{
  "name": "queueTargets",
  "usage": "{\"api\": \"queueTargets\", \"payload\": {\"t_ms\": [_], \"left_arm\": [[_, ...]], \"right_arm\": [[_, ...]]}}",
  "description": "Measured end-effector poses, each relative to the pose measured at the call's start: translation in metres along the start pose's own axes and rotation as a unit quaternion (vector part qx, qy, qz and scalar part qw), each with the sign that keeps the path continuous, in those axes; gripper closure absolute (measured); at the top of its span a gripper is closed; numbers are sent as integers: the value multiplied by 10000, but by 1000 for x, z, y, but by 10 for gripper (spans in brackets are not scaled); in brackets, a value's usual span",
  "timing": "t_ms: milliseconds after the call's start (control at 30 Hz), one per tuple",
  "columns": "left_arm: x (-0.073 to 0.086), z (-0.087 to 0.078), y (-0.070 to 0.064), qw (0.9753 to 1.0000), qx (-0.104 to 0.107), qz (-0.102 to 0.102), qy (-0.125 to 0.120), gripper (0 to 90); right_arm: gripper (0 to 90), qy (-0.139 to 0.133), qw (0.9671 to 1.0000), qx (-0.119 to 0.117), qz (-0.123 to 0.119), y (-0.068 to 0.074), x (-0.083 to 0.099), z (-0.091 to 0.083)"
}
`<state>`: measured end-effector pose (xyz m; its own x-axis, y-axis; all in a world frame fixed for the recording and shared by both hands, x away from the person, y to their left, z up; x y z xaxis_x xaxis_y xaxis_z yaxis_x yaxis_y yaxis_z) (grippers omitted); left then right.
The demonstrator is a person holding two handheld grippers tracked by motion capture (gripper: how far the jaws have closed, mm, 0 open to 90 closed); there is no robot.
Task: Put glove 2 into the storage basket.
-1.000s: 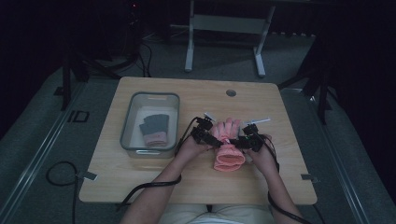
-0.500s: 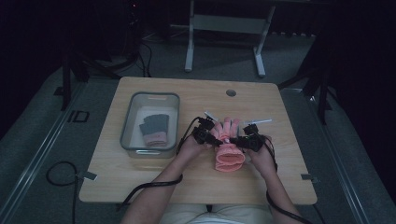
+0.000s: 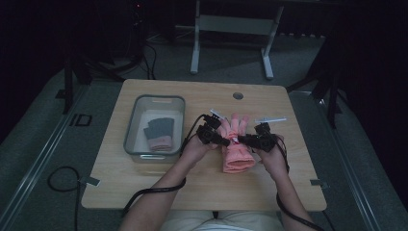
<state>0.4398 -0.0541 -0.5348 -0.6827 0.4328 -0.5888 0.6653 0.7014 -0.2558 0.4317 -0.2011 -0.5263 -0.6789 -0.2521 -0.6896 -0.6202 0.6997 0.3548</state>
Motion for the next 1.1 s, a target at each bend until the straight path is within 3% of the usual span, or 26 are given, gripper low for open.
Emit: {"api": "queueTargets", "payload": {"t_ms": [667, 1100], "left_arm": [[-22, -71, 11, 9985, -442, 75, -303, 771], [-19, -112, 32, 9967, -698, -27, -407, 771]], "right_arm": [[711, -396, 9982, -241, -379, 40, -54, -10], [711, -399, 9963, -436, -630, 70, -85, 4]]}}
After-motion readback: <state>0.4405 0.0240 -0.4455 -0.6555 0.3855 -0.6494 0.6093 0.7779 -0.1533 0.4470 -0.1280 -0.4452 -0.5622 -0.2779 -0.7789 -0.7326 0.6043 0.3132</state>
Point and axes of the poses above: each handheld gripper's, and its own axes: z roughly forward along the jaws, x roughly out of its underside, y roughly to its left, the point moved 6 cm from there along z, roughly forward along the jaws, and after that the axes turned 11 degrees about -x, right-handed, at the moved point
